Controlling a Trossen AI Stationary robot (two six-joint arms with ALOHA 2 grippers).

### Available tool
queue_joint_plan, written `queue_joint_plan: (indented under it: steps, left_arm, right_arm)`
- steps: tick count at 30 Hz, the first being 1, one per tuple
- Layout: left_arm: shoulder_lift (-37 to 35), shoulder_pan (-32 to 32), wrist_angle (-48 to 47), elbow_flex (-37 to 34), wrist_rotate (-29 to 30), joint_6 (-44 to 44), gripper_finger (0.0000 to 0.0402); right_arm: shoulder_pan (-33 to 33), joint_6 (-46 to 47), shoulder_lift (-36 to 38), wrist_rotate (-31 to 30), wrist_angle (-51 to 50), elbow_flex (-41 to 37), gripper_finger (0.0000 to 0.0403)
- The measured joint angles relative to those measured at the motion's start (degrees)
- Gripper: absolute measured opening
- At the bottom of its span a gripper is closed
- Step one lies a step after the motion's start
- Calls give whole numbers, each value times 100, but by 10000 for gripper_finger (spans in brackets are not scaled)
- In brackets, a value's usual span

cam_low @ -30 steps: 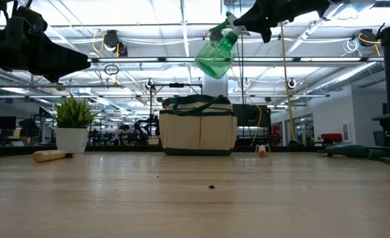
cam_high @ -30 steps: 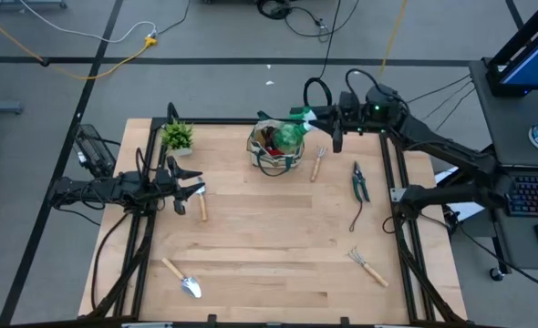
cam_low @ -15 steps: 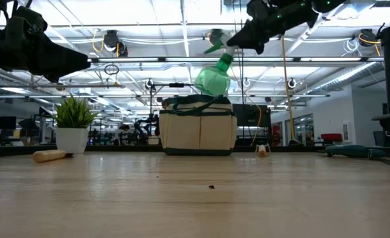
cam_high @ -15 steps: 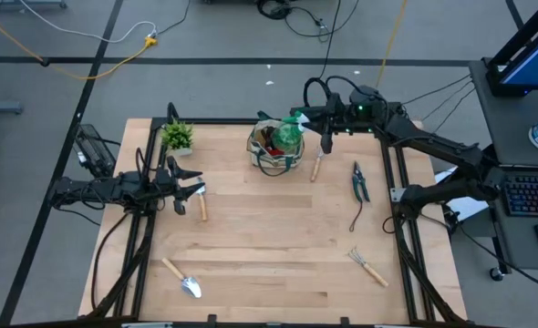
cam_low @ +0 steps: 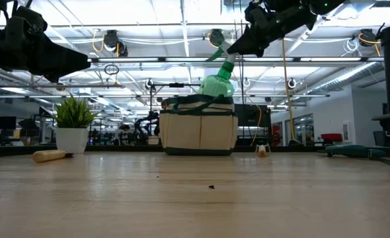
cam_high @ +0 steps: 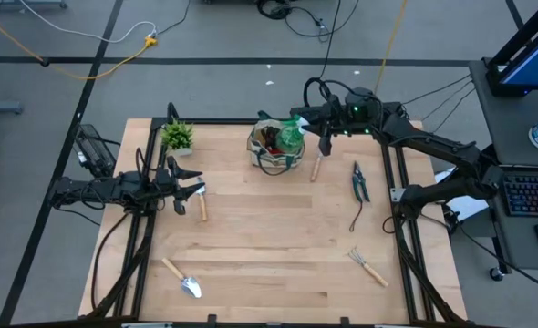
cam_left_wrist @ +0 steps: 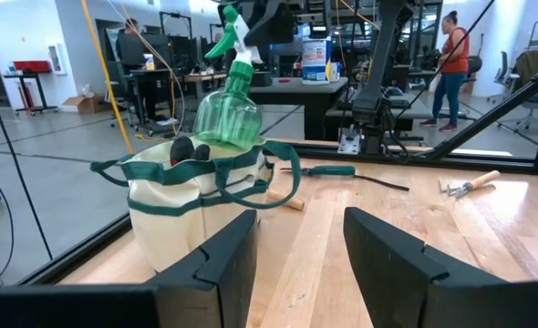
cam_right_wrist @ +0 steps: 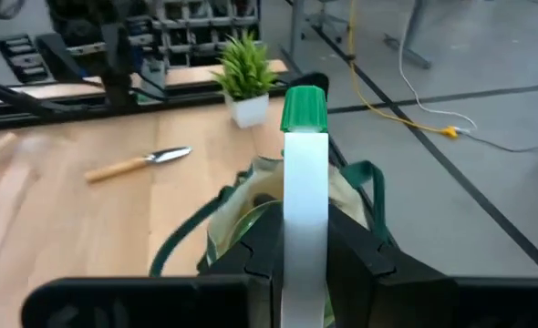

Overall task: Pick & Place Garden tools in Gardening bag
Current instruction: Put the green spray bottle into the gardening bag

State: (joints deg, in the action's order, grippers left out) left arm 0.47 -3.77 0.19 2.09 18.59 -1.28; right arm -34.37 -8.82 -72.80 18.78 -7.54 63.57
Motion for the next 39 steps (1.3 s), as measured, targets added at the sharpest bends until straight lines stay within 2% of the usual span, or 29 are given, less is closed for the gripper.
queue_joint_plan:
  steps: [15, 22, 29, 39]
  left_arm:
    - [2, 0, 0, 0, 0, 0, 170]
    - [1, -1, -2, 0, 0, 0, 170]
    - [2, 0, -2, 0, 0, 0, 170]
    - [1, -1, -4, 2, 1, 0, 170]
  right_arm:
    - [29, -124, 1, -62, -130, 0, 45]
    - [263, -582, -1, -96, -142, 0, 45]
    - [350, -599, -121, -672, -325, -9, 45]
    - [403, -679, -308, -684, -665, 246, 45]
